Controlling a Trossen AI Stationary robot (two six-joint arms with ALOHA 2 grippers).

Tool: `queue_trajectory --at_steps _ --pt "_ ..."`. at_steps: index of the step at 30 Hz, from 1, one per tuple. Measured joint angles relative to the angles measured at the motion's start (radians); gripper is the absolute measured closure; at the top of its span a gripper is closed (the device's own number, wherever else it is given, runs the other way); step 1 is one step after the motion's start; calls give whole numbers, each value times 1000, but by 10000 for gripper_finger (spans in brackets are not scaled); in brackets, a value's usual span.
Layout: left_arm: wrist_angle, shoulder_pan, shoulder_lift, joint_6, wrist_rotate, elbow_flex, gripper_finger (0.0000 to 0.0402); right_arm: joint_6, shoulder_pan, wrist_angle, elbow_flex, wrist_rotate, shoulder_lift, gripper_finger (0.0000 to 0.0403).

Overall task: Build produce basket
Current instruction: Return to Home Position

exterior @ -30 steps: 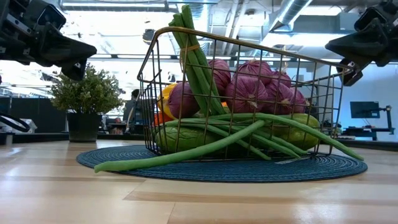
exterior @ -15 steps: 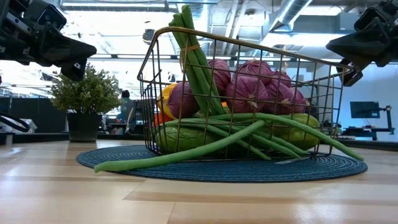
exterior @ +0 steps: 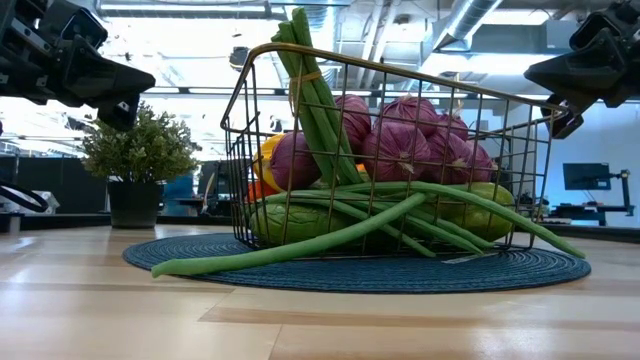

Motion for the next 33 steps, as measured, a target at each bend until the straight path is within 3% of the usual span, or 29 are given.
queue_trajectory --at_steps 33 --pt "0 0 0 -94 3 0 401 -2 0 0 -1 0 0 373"
